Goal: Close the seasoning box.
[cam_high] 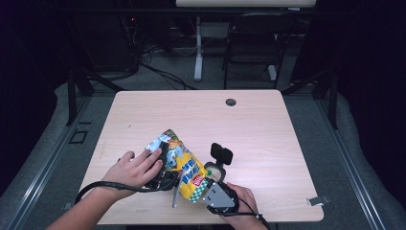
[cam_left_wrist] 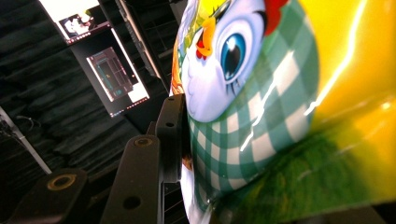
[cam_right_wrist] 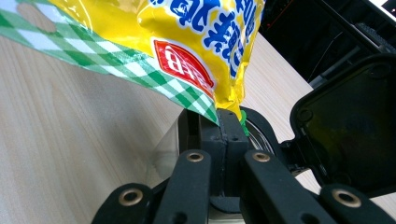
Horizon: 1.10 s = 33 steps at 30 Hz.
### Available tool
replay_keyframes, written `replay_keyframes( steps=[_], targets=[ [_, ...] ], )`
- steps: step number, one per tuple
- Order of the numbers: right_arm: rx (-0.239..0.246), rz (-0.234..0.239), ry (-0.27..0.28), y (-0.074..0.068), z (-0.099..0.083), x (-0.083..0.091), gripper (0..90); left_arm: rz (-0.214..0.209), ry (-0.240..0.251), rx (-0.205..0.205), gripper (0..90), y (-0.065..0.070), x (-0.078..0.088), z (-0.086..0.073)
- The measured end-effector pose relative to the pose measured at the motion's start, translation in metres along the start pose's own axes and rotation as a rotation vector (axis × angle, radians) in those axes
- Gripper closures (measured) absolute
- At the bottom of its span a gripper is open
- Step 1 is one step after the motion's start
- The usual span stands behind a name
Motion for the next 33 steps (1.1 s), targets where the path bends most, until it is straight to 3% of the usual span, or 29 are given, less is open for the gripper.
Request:
replay_keyframes(
  steps=[8, 10, 15, 21, 33],
  targets=[
    [-0.002, -0.004, -0.001, -0.0001, -0.0002, 0.0001, 90.0, -0.002, 0.000, -0.007, 65.7, 0.0000, 0.0008, 0.0005],
    [-0.002, -0.003, 0.000, 0.0000, -0.0001, 0.0000, 90.0, 0.024, 0.003, -0.024, 65.8, -0.0034, 0.0023, 0.0012],
    [-0.002, -0.004, 0.000, -0.0001, -0.0002, 0.0000, 90.0, 0.000, 0.006, -0.019, 65.9, -0.0018, 0.0024, 0.0017],
    [-0.002, -0.005, 0.000, -0.0001, -0.0002, 0.0000, 90.0, 0.021, 0.006, -0.032, 66.1, -0.0042, 0.0030, 0.0023],
    [-0.005, -0.005, 0.001, 0.0000, -0.0003, -0.0001, 90.0, 0.022, 0.000, -0.064, 66.3, -0.0082, 0.0046, 0.0034]
  ],
)
Point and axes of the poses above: each handheld gripper's, and its own axes: x roughly backward along the jaws, z roughly out of its top, y roughly to its right, the point moved 9 cm from there along -x, roughly forward along the jaws, and after that the axes turned 7 degrees about y, right-handed, at the moved point
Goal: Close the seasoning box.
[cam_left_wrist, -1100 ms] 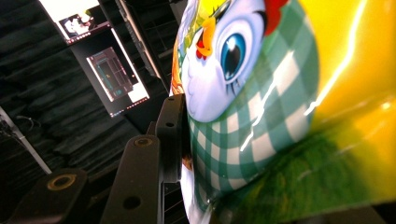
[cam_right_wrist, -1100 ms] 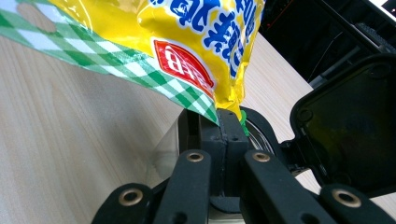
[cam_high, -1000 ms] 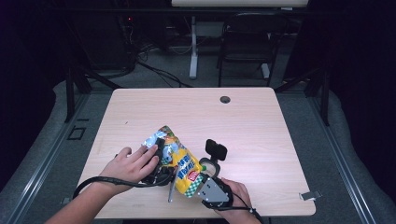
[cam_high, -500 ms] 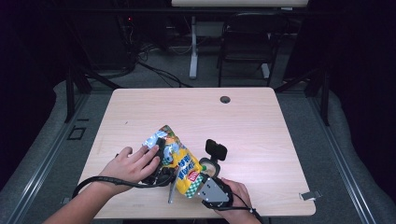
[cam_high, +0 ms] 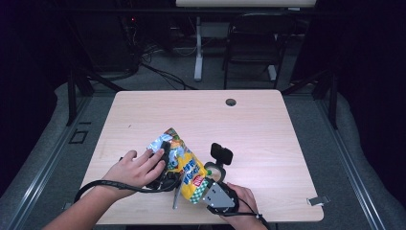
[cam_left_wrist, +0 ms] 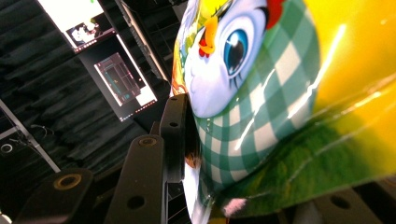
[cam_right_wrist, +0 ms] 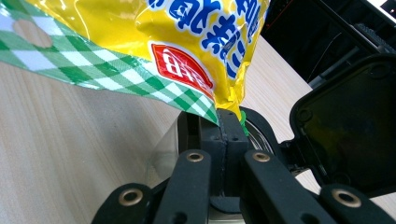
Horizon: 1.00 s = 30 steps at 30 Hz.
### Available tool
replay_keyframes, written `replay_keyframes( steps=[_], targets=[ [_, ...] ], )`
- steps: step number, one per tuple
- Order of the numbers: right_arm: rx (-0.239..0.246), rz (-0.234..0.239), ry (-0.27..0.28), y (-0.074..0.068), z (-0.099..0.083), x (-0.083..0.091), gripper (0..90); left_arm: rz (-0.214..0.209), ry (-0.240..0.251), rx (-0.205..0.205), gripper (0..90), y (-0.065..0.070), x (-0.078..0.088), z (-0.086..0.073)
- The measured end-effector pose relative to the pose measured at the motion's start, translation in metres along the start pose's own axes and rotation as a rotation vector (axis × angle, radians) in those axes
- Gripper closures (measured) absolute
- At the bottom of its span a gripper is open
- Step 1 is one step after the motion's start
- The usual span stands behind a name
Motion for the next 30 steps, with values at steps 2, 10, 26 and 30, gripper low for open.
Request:
replay_keyframes(
  steps=[2, 10, 26, 30],
  targets=[
    [0.000, 0.000, -0.001, -0.0001, 0.0000, 0.0001, 90.0, -0.001, 0.000, -0.005, 66.3, -0.0005, 0.0001, 0.0002],
    [0.000, -0.002, 0.002, 0.0000, 0.0000, -0.0001, 90.0, -0.002, 0.000, -0.016, 66.8, -0.0022, 0.0009, 0.0012],
    [0.001, -0.007, -0.003, 0.0007, -0.0007, 0.0002, 90.0, -0.001, -0.002, -0.033, 67.4, -0.0035, 0.0015, 0.0031],
    [0.001, -0.006, -0.003, 0.0007, -0.0008, 0.0002, 90.0, -0.004, -0.003, -0.034, 67.4, -0.0037, 0.0021, 0.0035]
  ],
)
Point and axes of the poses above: each handheld gripper's, and its own axes: x roughly backward along the jaws, z roughly out of its top, y roughly to its right, the point moved 9 cm from there along -x, roughly forward along the jaws, and after that the axes turned 7 degrees about y, right-handed, at the moved point
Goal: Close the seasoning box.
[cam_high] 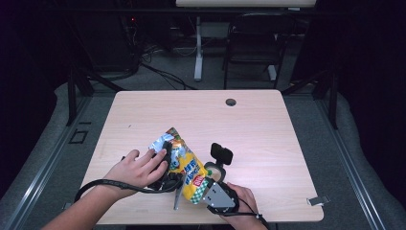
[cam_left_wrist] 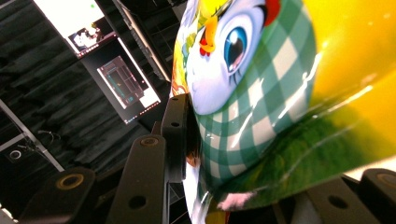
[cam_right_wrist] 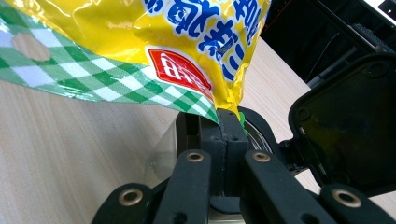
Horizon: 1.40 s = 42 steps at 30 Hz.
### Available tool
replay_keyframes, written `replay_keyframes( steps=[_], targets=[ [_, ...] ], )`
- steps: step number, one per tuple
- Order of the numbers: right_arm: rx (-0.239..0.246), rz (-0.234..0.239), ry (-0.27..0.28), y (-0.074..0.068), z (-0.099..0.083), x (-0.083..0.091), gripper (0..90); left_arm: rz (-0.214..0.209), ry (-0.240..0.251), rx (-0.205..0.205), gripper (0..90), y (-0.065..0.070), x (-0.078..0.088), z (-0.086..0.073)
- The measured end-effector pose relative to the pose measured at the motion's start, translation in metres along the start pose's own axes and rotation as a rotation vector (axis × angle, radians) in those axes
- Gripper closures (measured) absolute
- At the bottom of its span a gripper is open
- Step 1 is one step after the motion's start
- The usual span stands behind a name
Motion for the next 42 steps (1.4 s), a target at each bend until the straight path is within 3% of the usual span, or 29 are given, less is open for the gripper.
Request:
replay_keyframes(
  steps=[5, 6, 26, 27, 28, 29, 33, 34, 35, 37, 38, 39, 40, 42],
  targets=[
    [0.000, -0.001, 0.000, 0.0004, -0.0002, -0.0001, 90.0, 0.004, -0.004, -0.026, 67.5, -0.0026, 0.0001, 0.0010],
    [0.000, -0.002, 0.001, 0.0005, -0.0002, -0.0002, 90.0, 0.000, -0.003, -0.012, 67.5, -0.0013, 0.0000, 0.0009],
    [-0.016, 0.001, -0.002, 0.0007, -0.0011, 0.0012, 90.0, -0.029, 0.012, -0.005, 69.3, -0.0043, 0.0010, 0.0015],
    [-0.019, -0.010, 0.017, 0.0011, 0.0004, 0.0004, 90.0, -0.029, 0.012, -0.005, 69.4, -0.0043, 0.0010, 0.0015],
    [-0.019, -0.012, 0.017, 0.0016, 0.0008, 0.0008, 90.0, -0.046, 0.008, 0.019, 69.5, -0.0023, 0.0009, 0.0005],
    [-0.018, -0.015, 0.020, 0.0023, 0.0012, 0.0009, 90.0, -0.046, 0.008, 0.019, 69.5, -0.0023, 0.0009, 0.0005],
    [-0.027, -0.019, 0.021, 0.0035, 0.0004, 0.0017, 90.0, -0.014, 0.011, -0.019, 69.6, -0.0095, 0.0017, 0.0028],
    [-0.032, -0.016, 0.016, 0.0035, 0.0000, 0.0021, 90.0, -0.040, 0.015, 0.016, 69.6, -0.0052, 0.0003, 0.0032],
    [-0.031, -0.019, 0.015, 0.0043, -0.0004, 0.0020, 90.0, -0.028, 0.010, -0.010, 69.6, -0.0084, 0.0006, 0.0037],
    [-0.033, -0.020, 0.009, 0.0047, -0.0012, 0.0024, 90.0, -0.029, 0.015, -0.003, 69.6, -0.0078, 0.0000, 0.0045],
    [-0.044, -0.016, 0.005, 0.0052, -0.0027, 0.0017, 90.0, -0.037, 0.036, 0.040, 69.6, -0.0038, -0.0018, 0.0067],
    [-0.044, -0.016, 0.005, 0.0052, -0.0027, 0.0017, 90.0, -0.037, 0.036, 0.040, 69.7, -0.0038, -0.0018, 0.0067],
    [-0.053, -0.016, 0.001, 0.0061, -0.0046, 0.0011, 90.0, -0.029, 0.028, 0.006, 69.7, -0.0074, -0.0014, 0.0076],
    [-0.063, -0.013, 0.002, 0.0071, -0.0055, 0.0007, 90.0, -0.029, 0.044, 0.026, 69.7, -0.0062, -0.0032, 0.0090]
  ],
)
Point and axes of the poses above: each handheld gripper's, and its own axes: x roughly backward along the jaws, z roughly out of its top, y roughly to its right, the point moved 9 cm from there along -x, roughly forward along the jaws, and after that the axes turned 7 degrees about y, right-handed, at the moved point
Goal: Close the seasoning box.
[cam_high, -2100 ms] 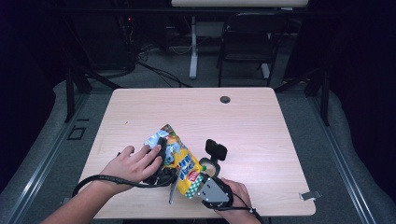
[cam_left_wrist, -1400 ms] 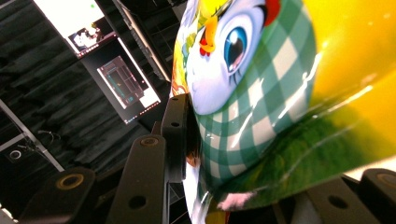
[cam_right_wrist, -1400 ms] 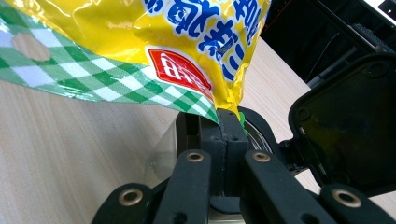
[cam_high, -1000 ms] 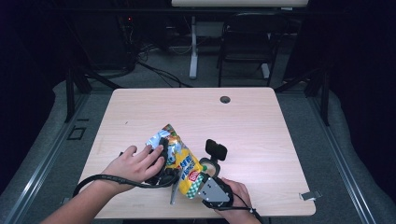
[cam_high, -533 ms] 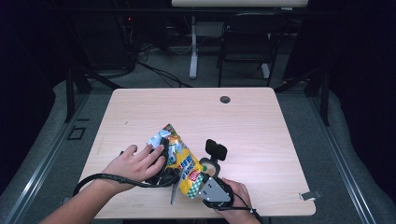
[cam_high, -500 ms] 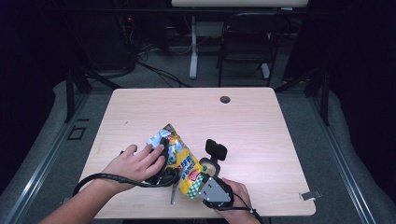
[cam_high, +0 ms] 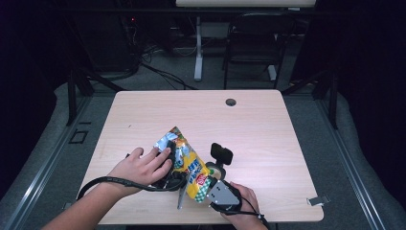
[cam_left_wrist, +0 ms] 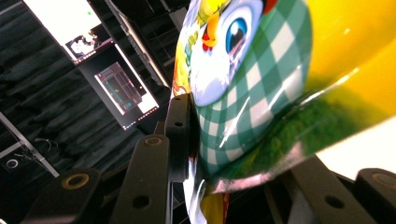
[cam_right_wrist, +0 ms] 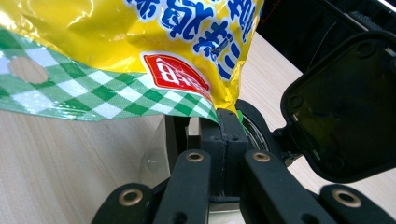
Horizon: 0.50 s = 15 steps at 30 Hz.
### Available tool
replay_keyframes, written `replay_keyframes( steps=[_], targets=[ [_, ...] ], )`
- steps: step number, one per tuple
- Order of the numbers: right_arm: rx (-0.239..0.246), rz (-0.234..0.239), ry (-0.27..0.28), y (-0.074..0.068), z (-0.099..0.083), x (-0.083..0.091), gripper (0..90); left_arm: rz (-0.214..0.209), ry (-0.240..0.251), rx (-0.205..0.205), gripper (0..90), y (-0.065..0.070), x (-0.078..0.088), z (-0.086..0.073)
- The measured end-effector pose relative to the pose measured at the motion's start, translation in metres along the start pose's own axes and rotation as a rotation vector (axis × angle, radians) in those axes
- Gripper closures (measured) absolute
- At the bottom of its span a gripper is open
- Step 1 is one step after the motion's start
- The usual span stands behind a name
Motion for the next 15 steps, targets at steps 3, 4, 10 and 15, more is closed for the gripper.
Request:
replay_keyframes(
  steps=[3, 4, 10, 15],
  targets=[
    [-0.006, -0.001, 0.003, 0.0006, -0.0004, -0.0004, 90.0, -0.019, -0.016, -0.001, 69.8, 0.0016, 0.0003, -0.0009],
    [-0.009, -0.002, 0.001, 0.0008, -0.0006, -0.0004, 90.0, -0.025, -0.028, -0.020, 69.8, 0.0009, 0.0011, -0.0016],
    [-0.011, -0.004, 0.002, 0.0015, -0.0010, -0.0009, 90.0, -0.006, -0.022, -0.035, 69.9, -0.0026, 0.0015, -0.0004],
    [-0.014, -0.002, 0.001, 0.0011, -0.0009, -0.0008, 90.0, -0.012, -0.014, -0.013, 70.1, -0.0014, 0.0008, 0.0001]
  ],
)
Point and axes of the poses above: each handheld gripper's, and its own axes: x roughly backward along the jaws, z roughly out of its top, y roughly to its right, the point moved 9 cm from there along -x, roughly forward along the jaws, and after that the axes turned 7 degrees about y, right-handed, at the moved point
